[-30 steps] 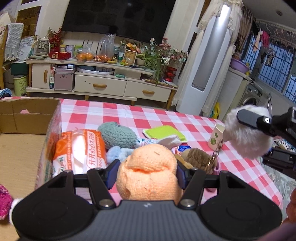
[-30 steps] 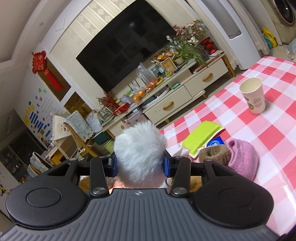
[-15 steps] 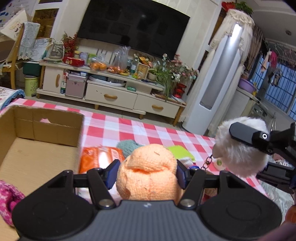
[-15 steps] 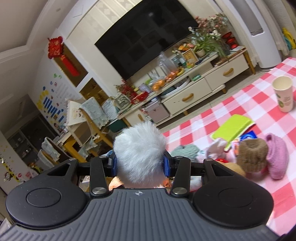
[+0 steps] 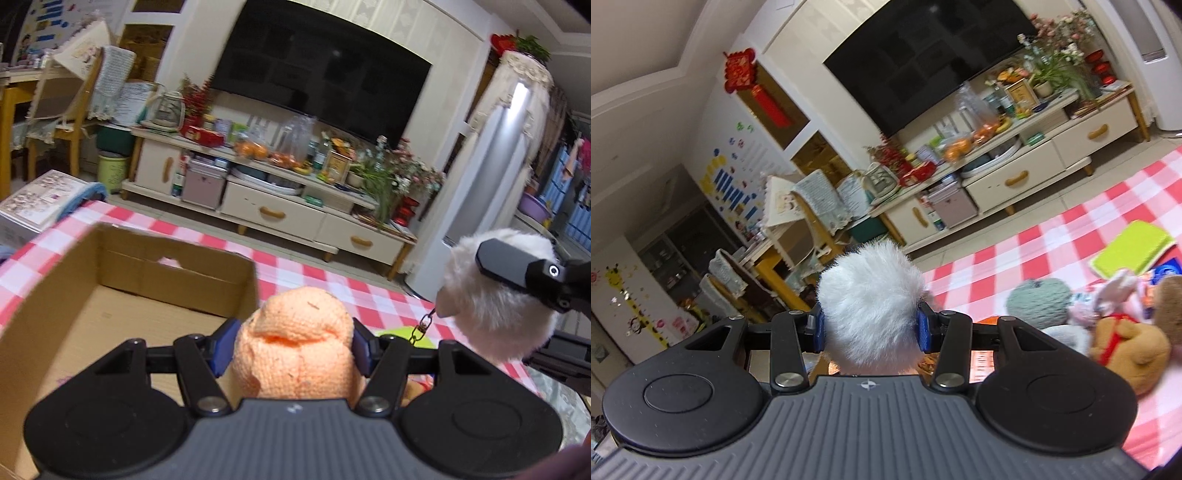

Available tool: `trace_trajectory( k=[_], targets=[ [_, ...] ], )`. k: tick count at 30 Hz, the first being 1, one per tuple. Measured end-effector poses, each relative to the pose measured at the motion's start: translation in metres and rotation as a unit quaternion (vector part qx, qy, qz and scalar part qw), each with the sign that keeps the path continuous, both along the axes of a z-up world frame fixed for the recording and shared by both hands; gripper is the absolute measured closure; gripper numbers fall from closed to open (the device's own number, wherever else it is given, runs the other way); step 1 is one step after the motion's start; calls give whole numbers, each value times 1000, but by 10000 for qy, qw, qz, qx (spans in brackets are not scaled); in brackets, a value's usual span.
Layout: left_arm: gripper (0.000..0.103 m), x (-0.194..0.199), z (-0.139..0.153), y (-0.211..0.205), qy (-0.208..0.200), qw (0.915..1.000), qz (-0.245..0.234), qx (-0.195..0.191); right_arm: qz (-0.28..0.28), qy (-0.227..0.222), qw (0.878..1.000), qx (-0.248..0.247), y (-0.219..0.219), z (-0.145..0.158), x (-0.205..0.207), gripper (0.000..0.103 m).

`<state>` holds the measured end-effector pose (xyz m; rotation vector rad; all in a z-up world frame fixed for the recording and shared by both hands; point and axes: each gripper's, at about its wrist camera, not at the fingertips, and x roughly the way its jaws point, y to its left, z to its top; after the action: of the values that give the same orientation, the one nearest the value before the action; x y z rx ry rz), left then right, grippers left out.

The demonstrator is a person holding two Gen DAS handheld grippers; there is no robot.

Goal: Organize soft objects
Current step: 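Lift and carry orange knit toy and white pom-pom toward the cardboard box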

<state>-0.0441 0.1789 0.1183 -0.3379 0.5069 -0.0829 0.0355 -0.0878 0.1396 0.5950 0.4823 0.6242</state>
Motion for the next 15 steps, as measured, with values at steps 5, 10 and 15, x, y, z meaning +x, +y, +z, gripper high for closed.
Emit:
trace_trajectory(
  k=[5,10,15],
  targets=[
    [41,3,1,27,23,9993,382,13,291,-7,9996,23,11,1,8,48],
    [41,11,-3,54,145,9962,859,51,609,62,9981,-25,24,-5,13,48],
    [41,22,-9,84,308,9895,1408,95,858,215,9960,-115,36,-15,14,47]
  ],
)
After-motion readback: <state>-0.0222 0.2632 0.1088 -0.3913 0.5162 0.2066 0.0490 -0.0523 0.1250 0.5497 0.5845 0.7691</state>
